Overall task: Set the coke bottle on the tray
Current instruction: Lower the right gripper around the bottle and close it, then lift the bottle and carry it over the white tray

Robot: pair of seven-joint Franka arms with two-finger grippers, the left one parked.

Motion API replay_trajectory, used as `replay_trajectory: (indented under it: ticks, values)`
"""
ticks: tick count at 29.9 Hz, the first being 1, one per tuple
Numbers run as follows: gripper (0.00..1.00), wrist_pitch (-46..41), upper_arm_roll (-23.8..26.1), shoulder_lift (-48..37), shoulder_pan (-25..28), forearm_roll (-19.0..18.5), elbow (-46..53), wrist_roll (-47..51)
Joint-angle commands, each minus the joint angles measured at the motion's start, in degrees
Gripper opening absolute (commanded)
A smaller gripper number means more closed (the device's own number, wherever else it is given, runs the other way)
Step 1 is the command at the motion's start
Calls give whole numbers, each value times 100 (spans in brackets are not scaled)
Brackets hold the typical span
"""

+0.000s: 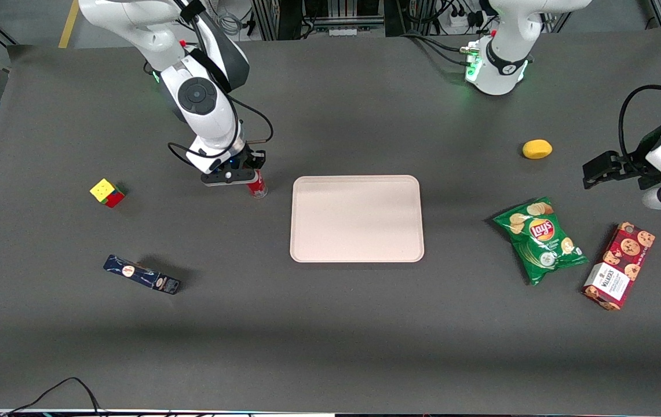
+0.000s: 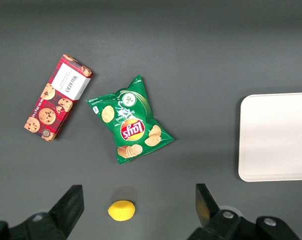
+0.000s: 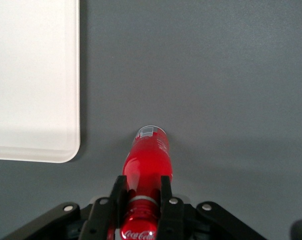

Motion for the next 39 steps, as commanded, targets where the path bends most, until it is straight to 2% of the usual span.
replay_trajectory:
  ticks: [1, 7, 12, 23, 30, 39]
  values:
    - [0, -492, 28, -80, -44, -23, 308, -4]
    - [0, -1476, 10, -212, -53, 29, 967, -40]
    - [0, -2091, 10, -362, -53, 310, 1503, -118]
    - [0, -3858, -42, -388, -53, 565, 3208, -382]
    - [0, -4079, -42, -371, -45, 776, 3604, -356]
    - [0, -4044, 98, 209, 289, 856, 4351, 513]
